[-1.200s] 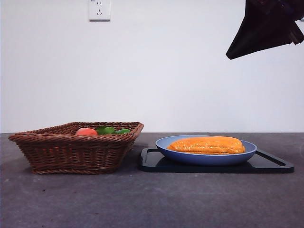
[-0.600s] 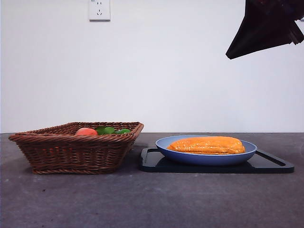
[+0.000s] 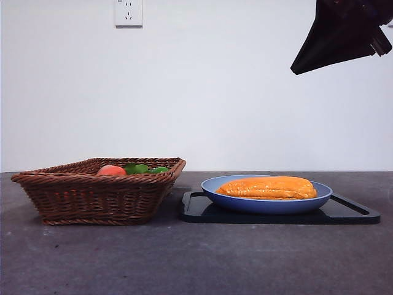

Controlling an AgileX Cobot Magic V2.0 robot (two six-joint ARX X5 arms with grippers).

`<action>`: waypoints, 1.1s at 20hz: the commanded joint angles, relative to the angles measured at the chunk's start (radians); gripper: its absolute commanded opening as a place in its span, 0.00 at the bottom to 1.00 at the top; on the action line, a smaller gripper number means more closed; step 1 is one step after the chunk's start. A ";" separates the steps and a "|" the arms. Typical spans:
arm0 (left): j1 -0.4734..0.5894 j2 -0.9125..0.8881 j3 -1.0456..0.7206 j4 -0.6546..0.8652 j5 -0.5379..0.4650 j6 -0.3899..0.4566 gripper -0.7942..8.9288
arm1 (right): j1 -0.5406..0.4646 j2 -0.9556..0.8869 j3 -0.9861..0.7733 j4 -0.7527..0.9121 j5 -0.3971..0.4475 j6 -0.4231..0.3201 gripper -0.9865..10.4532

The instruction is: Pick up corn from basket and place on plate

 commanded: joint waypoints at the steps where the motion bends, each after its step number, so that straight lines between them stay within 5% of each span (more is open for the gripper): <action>1: 0.004 -0.001 -0.024 -0.015 -0.002 -0.005 0.09 | 0.005 0.005 0.011 0.021 -0.002 0.002 0.09; 11: 0.004 -0.001 -0.024 -0.016 -0.002 -0.005 0.09 | 0.004 0.005 0.011 0.035 -0.002 0.001 0.09; 15: 0.004 -0.001 -0.024 -0.016 -0.002 -0.005 0.09 | -0.025 -0.045 0.006 0.061 0.116 -0.111 0.09; 22: 0.004 -0.001 -0.024 -0.014 -0.002 -0.005 0.09 | -0.171 -0.423 -0.333 0.413 0.182 -0.131 0.09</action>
